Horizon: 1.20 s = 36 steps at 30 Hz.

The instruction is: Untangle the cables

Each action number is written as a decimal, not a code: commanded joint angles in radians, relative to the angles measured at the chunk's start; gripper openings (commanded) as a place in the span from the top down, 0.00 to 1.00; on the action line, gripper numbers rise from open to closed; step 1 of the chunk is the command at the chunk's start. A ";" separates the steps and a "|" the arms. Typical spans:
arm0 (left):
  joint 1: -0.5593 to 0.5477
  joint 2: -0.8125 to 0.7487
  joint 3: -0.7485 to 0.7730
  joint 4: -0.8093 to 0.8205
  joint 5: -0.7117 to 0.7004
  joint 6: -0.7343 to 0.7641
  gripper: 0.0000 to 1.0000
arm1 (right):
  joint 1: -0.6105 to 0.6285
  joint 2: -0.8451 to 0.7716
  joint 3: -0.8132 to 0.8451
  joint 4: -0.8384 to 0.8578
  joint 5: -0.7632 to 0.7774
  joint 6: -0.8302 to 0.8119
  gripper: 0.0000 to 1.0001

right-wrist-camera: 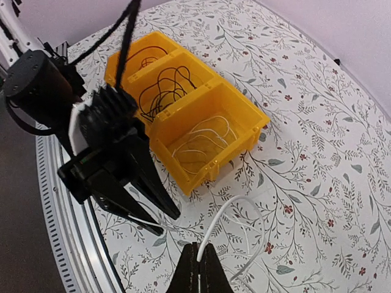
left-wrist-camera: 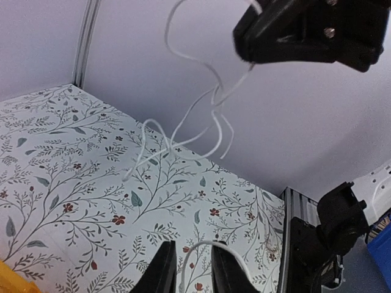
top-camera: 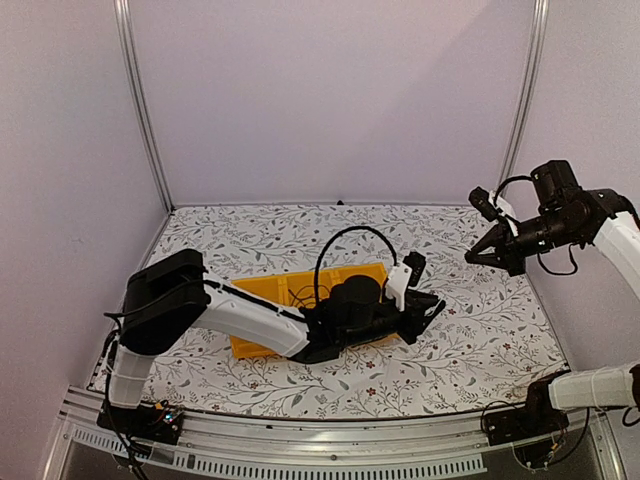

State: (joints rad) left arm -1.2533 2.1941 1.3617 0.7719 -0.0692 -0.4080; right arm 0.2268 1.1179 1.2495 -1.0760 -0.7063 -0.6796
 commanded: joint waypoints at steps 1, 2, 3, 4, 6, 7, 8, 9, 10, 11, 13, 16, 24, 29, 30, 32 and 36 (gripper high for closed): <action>-0.025 -0.103 -0.028 0.030 0.023 -0.019 0.81 | -0.069 0.018 -0.118 0.136 0.073 0.041 1.00; -0.026 -0.112 -0.034 0.030 0.024 -0.020 0.83 | -0.086 0.022 -0.149 0.161 0.094 0.047 1.00; -0.028 -0.123 -0.039 0.028 0.025 -0.019 0.84 | -0.100 0.031 -0.174 0.191 0.125 0.060 1.00; -0.028 -0.134 -0.045 0.027 0.027 -0.017 0.86 | -0.109 0.039 -0.198 0.224 0.181 0.072 1.00; -0.030 -0.155 -0.052 0.026 0.036 -0.015 0.88 | -0.110 0.072 -0.239 0.273 0.300 0.104 0.83; -0.030 -0.166 -0.053 0.024 0.041 -0.014 0.89 | -0.110 0.087 -0.248 0.274 0.336 0.108 0.73; -0.029 -0.176 -0.053 0.022 0.046 -0.010 0.90 | -0.111 0.105 -0.252 0.265 0.346 0.105 0.67; -0.030 -0.186 -0.053 0.018 0.049 -0.006 0.90 | -0.111 0.113 -0.253 0.247 0.313 0.098 0.64; -0.029 -0.196 -0.052 0.016 0.053 0.001 0.91 | -0.111 0.110 -0.251 0.225 0.282 0.082 0.61; -0.030 -0.207 -0.052 0.013 0.054 0.005 0.92 | -0.111 0.098 -0.249 0.203 0.201 0.067 0.57; -0.029 -0.229 -0.048 0.009 0.052 0.018 0.94 | -0.110 0.051 -0.243 0.153 0.073 0.009 0.48; -0.027 -0.257 -0.036 0.002 0.048 0.039 0.97 | -0.109 -0.061 -0.251 0.129 -0.031 -0.081 0.36; -0.009 -0.309 0.018 -0.023 0.018 0.082 1.00 | -0.081 -0.150 -0.262 0.010 -0.238 -0.279 0.28; 0.015 -0.321 0.054 -0.022 0.029 0.065 1.00 | -0.025 -0.115 -0.249 0.051 -0.245 -0.252 0.29; 0.018 -0.322 0.062 -0.017 0.034 0.059 1.00 | -0.015 -0.108 -0.249 0.063 -0.241 -0.243 0.30; 0.025 -0.324 0.076 -0.014 0.043 0.045 1.00 | 0.002 -0.088 -0.251 0.080 -0.237 -0.232 0.32; 0.037 -0.320 0.114 -0.022 0.087 0.034 1.00 | 0.005 -0.051 -0.245 0.144 -0.245 -0.160 0.39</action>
State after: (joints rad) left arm -1.2373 1.9064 1.4265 0.7521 -0.0299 -0.3603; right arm 0.2237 1.0405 0.9970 -0.9966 -0.9104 -0.8856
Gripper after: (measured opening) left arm 0.003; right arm 0.634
